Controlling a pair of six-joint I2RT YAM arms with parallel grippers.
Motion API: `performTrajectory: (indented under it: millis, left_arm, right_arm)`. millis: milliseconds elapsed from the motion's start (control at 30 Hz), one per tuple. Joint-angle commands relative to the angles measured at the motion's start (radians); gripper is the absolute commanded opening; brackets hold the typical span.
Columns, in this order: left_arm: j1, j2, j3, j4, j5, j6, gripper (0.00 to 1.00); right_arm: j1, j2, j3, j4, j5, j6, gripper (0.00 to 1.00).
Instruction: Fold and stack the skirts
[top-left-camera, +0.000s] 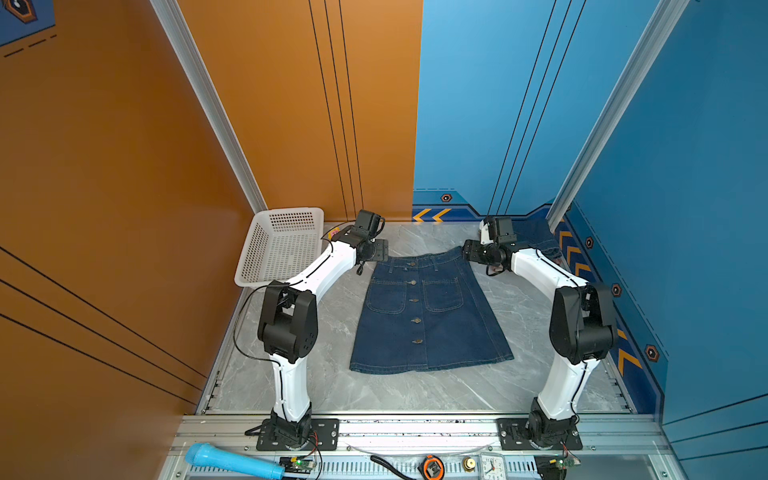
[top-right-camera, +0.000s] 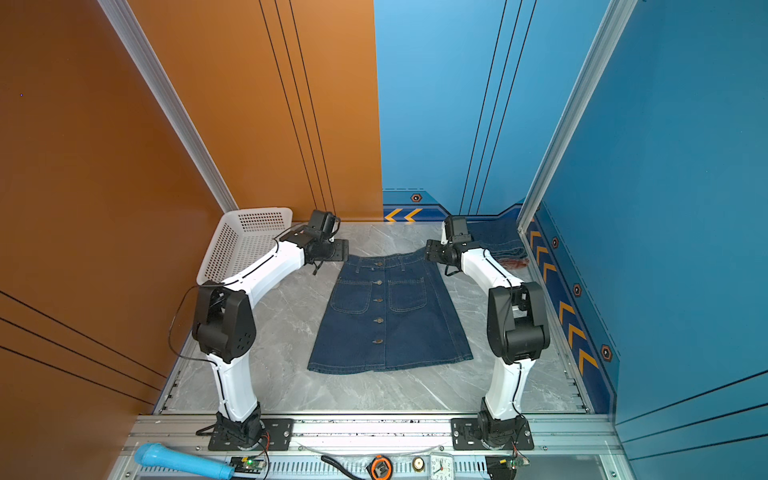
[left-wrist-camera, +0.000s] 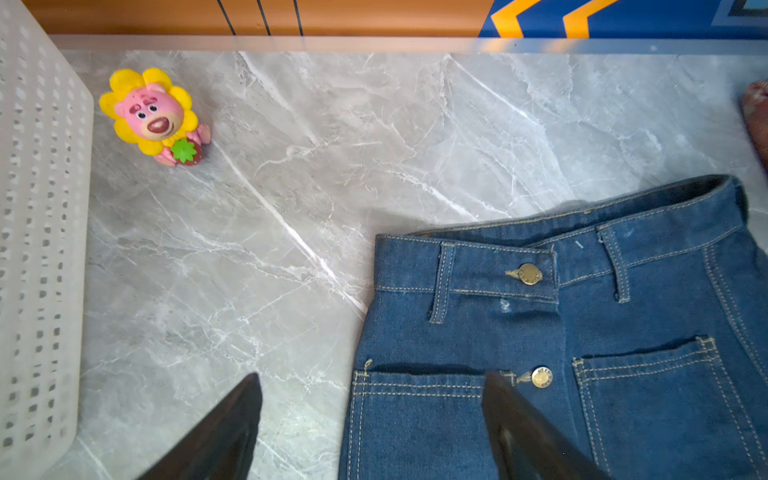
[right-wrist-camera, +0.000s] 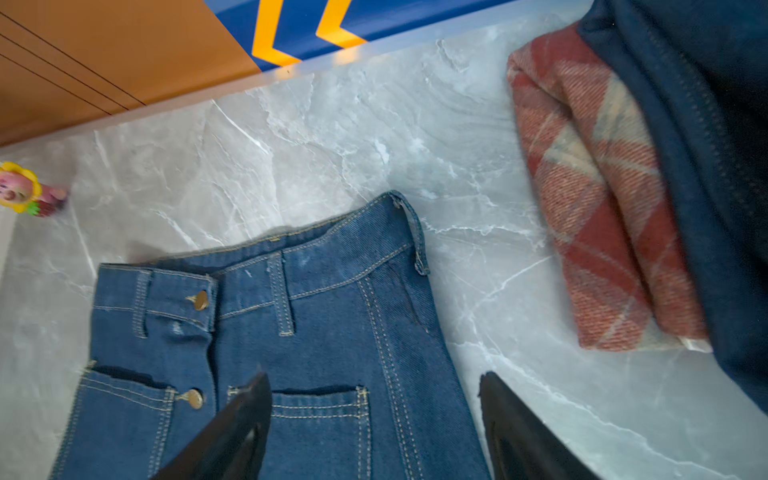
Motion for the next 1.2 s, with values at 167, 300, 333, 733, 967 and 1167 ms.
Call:
performTrajectory:
  millis: [167, 300, 333, 733, 967, 1167]
  left_arm:
    - [-0.030, 0.016, -0.058, -0.024, -0.004, -0.029, 0.85]
    - [-0.031, 0.027, -0.062, -0.024, 0.008, -0.034, 0.84]
    - [-0.029, 0.029, -0.061, -0.024, 0.008, -0.035, 0.85]
    - [0.015, 0.130, 0.049, -0.054, 0.029, -0.047, 0.85]
    - [0.025, 0.164, 0.102, -0.071, 0.048, -0.044, 0.85]
    - [0.036, 0.182, 0.129, -0.080, 0.071, -0.049, 0.85]
  right_arm:
    - [0.006, 0.124, 0.090, -0.052, 0.036, -0.050, 0.68]
    - [0.005, 0.212, 0.163, -0.051, 0.014, -0.061, 0.65]
    - [0.005, 0.230, 0.179, -0.046, 0.004, -0.064, 0.65]
    - [0.047, 0.373, 0.345, -0.043, 0.101, -0.132, 0.80]
    - [0.058, 0.465, 0.492, -0.111, 0.110, -0.134, 0.75]
    - [0.069, 0.521, 0.566, -0.156, 0.094, -0.148, 0.50]
